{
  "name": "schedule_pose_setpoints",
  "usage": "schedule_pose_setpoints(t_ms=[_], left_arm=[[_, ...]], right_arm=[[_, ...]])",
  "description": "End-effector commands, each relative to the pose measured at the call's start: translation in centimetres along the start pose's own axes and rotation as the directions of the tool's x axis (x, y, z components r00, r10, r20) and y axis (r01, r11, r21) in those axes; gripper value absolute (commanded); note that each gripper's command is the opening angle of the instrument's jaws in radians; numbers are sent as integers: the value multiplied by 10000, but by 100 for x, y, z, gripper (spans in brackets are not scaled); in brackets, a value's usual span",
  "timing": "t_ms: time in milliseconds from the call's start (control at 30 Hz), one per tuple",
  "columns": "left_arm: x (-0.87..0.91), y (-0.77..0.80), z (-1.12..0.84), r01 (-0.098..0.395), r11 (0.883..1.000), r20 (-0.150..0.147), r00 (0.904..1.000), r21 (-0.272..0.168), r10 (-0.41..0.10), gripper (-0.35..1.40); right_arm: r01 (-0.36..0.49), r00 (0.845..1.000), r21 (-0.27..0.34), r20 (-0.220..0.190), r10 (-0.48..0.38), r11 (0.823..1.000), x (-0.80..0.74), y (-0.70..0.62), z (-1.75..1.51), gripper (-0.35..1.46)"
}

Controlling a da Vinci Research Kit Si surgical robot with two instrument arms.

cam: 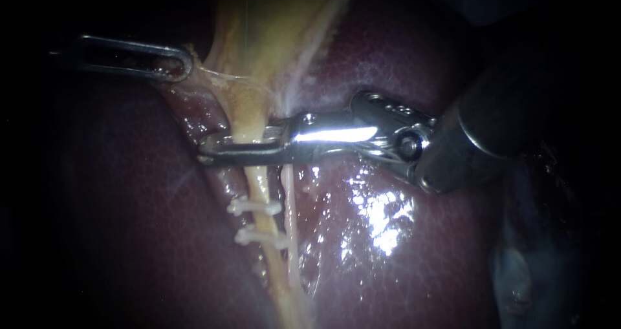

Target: Clipping third clip left tube

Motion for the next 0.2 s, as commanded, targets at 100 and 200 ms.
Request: schedule_pose_setpoints(t_ms=[100,200], left_arm=[[0,0,0,-1,10000,0,10000,3,1,-35],[0,0,0,-1,10000,0,10000,2,1,-35]], right_arm=[[-53,10000,2,4,53,10000,-1,1,0,-35],[-109,9999,-1,4,109,9999,-2,1,0,-35]])
